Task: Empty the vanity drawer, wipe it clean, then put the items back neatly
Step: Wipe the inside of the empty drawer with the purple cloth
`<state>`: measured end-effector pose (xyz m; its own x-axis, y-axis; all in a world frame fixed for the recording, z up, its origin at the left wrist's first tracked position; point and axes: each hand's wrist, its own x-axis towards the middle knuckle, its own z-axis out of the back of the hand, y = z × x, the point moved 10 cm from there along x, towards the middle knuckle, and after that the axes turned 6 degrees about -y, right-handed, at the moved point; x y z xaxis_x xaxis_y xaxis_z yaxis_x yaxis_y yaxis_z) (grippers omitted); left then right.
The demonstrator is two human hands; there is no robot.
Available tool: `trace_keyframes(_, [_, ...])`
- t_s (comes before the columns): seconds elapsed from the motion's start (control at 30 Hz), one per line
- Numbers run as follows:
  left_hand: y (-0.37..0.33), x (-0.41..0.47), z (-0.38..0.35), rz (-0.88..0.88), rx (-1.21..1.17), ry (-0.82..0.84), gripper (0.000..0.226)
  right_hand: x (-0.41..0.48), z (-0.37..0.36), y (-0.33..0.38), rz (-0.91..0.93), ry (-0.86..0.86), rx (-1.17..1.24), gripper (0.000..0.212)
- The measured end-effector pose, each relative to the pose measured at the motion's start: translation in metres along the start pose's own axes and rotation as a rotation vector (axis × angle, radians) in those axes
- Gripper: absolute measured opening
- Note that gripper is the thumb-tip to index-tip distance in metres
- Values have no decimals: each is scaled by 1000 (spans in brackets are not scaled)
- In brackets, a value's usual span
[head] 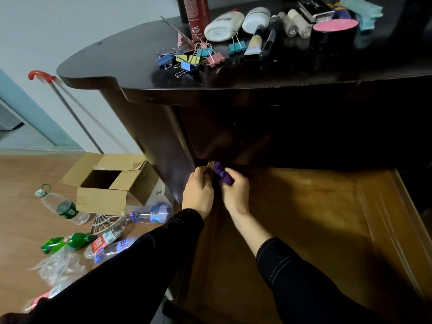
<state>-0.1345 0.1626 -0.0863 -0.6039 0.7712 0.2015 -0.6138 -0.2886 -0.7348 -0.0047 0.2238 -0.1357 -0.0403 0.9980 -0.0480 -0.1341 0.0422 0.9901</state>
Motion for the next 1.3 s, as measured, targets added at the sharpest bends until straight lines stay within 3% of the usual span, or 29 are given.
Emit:
trace_keyframes(0.07, [0, 0, 0, -1, -5, 1, 24, -6, 5, 7, 54, -42, 19, 36])
trace_keyframes(0.23, [2, 0, 0, 14, 22, -9, 25, -3, -2, -22, -94, 81, -105, 43])
trace_keyframes(0.4, [2, 1, 0, 6, -7, -5, 26, -11, 3, 14, 125, -58, -60, 35])
trace_keyframes(0.47, [3, 1, 0, 13, -5, -6, 26, -17, 3, 4, 157, -2, -121, 41])
trace_keyframes(0.57, [4, 0, 0, 17, -7, -8, 26, -12, -2, -20, 57, 110, -316, 48])
trace_keyframes(0.7, [5, 1, -1, 14, -38, 4, 26, -11, 3, 11, 142, -42, -115, 42])
trace_keyframes(0.77, [5, 1, -1, 14, -33, 0, 25, -20, 3, 14, 180, -40, -91, 43])
trace_keyframes(0.93, [5, 0, 0, 16, -9, -11, 26, -15, 3, -21, -14, 101, -250, 41])
trace_keyframes(1.1, [4, 2, 0, 14, -7, -6, 22, -19, 3, 7, 115, 29, -78, 38])
trace_keyframes(1.23, [2, 0, 0, -2, -9, -3, 28, -20, 3, -29, -61, 149, -231, 44])
trace_keyframes(1.3, [2, 1, 1, 0, -3, -3, 26, -15, 3, -20, -40, 128, -210, 39])
